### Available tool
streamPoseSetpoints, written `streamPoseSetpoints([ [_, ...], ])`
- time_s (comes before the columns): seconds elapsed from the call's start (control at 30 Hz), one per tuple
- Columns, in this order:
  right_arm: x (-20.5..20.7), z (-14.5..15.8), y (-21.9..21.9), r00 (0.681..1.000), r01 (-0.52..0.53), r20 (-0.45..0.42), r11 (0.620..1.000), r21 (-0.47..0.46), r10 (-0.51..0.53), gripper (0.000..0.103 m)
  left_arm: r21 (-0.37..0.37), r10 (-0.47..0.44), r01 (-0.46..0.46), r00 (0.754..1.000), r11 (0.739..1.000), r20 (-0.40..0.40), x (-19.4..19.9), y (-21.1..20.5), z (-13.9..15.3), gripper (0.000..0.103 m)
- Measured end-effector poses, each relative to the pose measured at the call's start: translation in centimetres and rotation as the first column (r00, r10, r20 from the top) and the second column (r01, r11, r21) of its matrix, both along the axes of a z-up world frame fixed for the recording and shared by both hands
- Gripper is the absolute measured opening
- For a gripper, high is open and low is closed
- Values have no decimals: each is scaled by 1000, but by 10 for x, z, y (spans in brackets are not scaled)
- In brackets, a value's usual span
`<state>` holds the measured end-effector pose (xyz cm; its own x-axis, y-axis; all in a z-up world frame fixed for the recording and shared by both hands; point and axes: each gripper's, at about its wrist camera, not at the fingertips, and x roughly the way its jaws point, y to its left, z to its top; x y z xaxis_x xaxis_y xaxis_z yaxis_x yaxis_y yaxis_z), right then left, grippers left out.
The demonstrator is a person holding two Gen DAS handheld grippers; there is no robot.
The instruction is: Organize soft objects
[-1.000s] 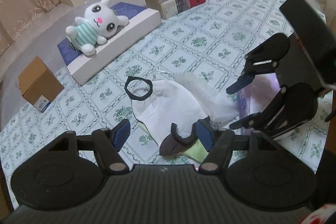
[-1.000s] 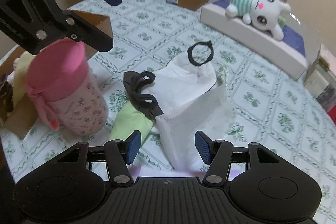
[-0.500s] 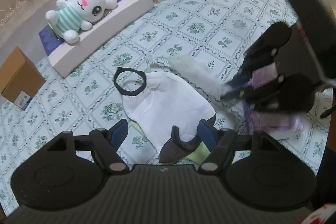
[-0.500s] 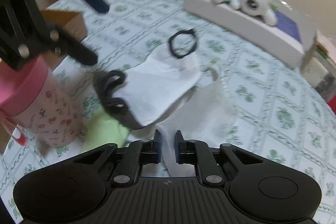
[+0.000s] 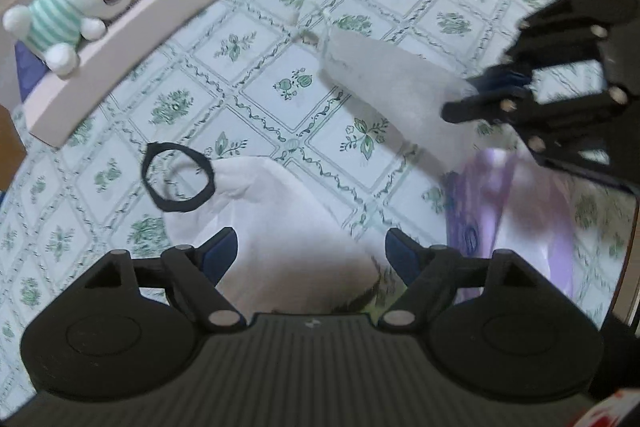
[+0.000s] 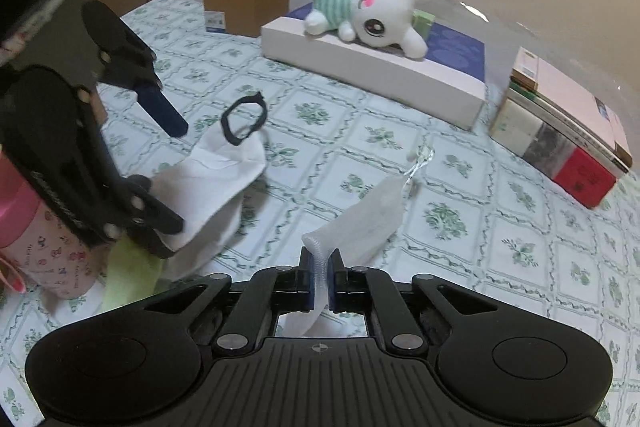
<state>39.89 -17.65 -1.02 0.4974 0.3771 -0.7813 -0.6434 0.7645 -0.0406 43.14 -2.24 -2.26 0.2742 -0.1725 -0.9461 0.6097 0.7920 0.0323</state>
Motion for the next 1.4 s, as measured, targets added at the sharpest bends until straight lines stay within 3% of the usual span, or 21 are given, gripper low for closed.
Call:
streamPoseSetpoints([
  [0.2, 5, -11, -15, 1000, 8, -17, 1000, 6, -8, 6, 36, 79, -78, 996, 996, -38, 19, -11, -22, 77],
  [0.5, 8, -16, -31, 999, 33, -22, 999, 24, -32, 6, 22, 162, -161, 981, 987, -105, 29, -1, -33, 34],
  [0.73, -2, -3, -38, 999, 46, -6, 998, 34, -46, 6, 6, 187, -187, 980, 982, -62, 20, 9, -8, 10],
  [1.1, -38, 50, -37, 996, 41, 73, 998, 55, -45, 5, -95, 234, -225, 968, 970, 94, -18, 17, 80, 8],
  [1.4, -84, 96, -40, 989, 34, 142, 997, 69, -44, 5, -192, 244, -213, 957, 958, 155, -64, 9, 131, 8],
])
